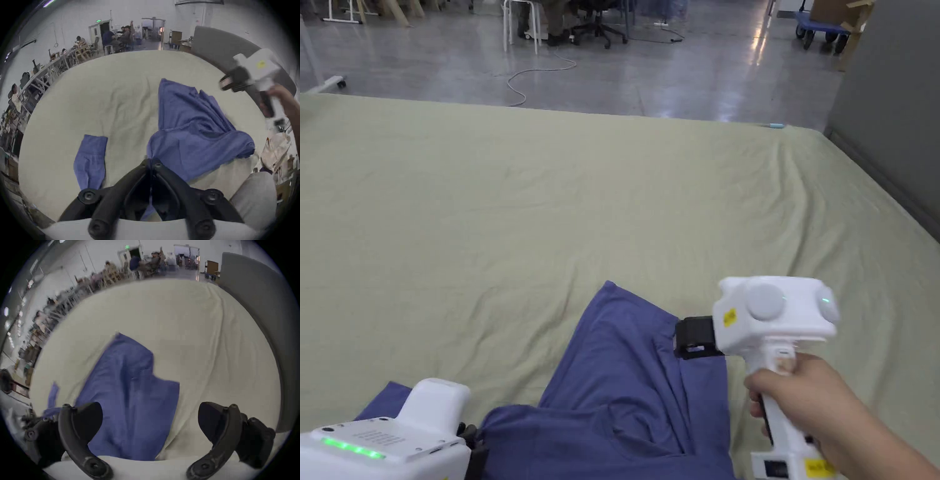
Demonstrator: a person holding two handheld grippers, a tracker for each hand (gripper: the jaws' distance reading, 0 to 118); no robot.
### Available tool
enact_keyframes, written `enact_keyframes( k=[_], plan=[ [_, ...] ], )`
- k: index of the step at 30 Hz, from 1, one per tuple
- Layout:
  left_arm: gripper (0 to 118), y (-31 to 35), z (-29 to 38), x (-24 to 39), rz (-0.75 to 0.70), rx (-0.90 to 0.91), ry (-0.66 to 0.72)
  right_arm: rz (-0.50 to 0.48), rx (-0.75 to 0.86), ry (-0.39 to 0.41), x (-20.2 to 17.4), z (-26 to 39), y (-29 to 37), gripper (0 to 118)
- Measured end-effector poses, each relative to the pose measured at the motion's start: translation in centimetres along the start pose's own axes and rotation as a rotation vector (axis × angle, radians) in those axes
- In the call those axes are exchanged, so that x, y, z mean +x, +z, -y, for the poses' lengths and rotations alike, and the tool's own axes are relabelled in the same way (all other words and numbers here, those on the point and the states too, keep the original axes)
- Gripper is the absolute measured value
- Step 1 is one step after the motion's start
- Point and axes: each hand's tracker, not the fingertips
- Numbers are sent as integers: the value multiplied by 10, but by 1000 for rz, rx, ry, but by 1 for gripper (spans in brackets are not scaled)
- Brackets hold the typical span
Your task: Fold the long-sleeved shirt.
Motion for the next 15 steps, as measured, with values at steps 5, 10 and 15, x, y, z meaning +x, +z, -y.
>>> enact_keyframes(
  k=[5, 10, 15],
  plan=[
    [0, 13, 6, -11, 6, 8, 56, -28, -167, -46, 9, 3, -69, 29],
    [0, 32, 1, -21, 41, 61, 163, -86, -36, -64, 29, 12, -4, 8],
    [0, 90, -31, -25, 32, 311, 225, -142, 176, 36, 43, 31, 127, 8]
  ],
)
